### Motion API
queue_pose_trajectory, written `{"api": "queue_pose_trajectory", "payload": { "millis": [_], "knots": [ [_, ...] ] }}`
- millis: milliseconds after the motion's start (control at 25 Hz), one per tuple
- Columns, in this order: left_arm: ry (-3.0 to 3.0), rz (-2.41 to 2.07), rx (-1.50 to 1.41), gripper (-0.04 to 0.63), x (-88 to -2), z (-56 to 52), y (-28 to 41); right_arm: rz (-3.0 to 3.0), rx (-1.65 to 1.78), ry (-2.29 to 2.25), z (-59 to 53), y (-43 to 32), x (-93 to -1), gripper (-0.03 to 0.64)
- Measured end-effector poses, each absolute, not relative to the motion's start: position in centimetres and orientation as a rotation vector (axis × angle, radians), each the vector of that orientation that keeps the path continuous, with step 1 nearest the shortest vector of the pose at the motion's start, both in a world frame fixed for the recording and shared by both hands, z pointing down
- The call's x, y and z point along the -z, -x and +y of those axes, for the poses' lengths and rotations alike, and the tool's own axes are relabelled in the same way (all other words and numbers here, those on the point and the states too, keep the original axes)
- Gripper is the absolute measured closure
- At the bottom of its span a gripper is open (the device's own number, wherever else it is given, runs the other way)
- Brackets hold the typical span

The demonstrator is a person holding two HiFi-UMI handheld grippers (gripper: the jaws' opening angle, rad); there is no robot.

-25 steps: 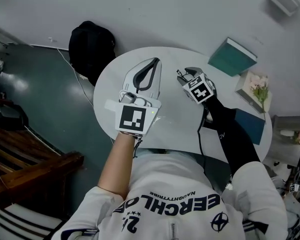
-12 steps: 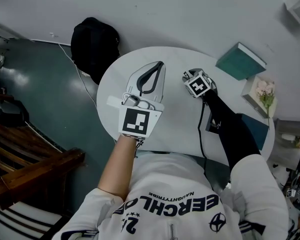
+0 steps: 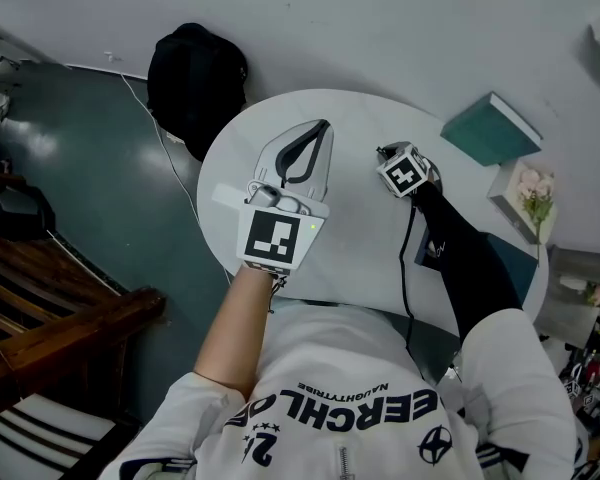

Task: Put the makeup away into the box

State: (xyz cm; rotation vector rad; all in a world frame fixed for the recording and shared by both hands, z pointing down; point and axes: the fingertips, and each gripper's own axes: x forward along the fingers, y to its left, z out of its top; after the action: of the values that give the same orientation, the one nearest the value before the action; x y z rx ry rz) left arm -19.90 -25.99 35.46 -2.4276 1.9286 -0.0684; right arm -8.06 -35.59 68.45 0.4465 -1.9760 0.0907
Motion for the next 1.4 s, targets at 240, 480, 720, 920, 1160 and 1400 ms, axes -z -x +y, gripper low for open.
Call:
{"api": "queue_pose_trajectory", "payload": {
  "millis": [240, 480, 720, 920, 1160, 1400],
  "knots": [
    [2.433, 1.917, 0.056, 0.594, -34.9, -25.7, 19.5, -2.022, -0.1, -0.506, -35.7, 7.5, -67.0, 0.555],
    [2.434, 1.881, 0.076, 0.594, -34.0, -24.9, 18.2, -2.192, -0.068, -0.627, -35.0, 7.7, -61.2, 0.555],
    [2.429, 1.829, 0.055, 0.594, -32.3, -24.3, 16.2, -2.386, 0.004, -0.803, -33.7, 6.6, -52.8, 0.554],
    [2.417, 1.81, 0.045, 0.594, -31.2, -23.8, 14.7, -2.534, 0.042, -0.955, -31.3, 4.7, -45.4, 0.554],
    [2.414, 1.796, 0.028, 0.594, -30.2, -23.2, 12.3, -2.634, 0.157, -1.077, -27.5, 1.3, -38.9, 0.554],
    [2.4, 1.77, 0.002, 0.594, -29.2, -22.5, 9.2, -2.701, 0.194, -1.236, -25.0, -3.0, -34.5, 0.554]
  ]
}}
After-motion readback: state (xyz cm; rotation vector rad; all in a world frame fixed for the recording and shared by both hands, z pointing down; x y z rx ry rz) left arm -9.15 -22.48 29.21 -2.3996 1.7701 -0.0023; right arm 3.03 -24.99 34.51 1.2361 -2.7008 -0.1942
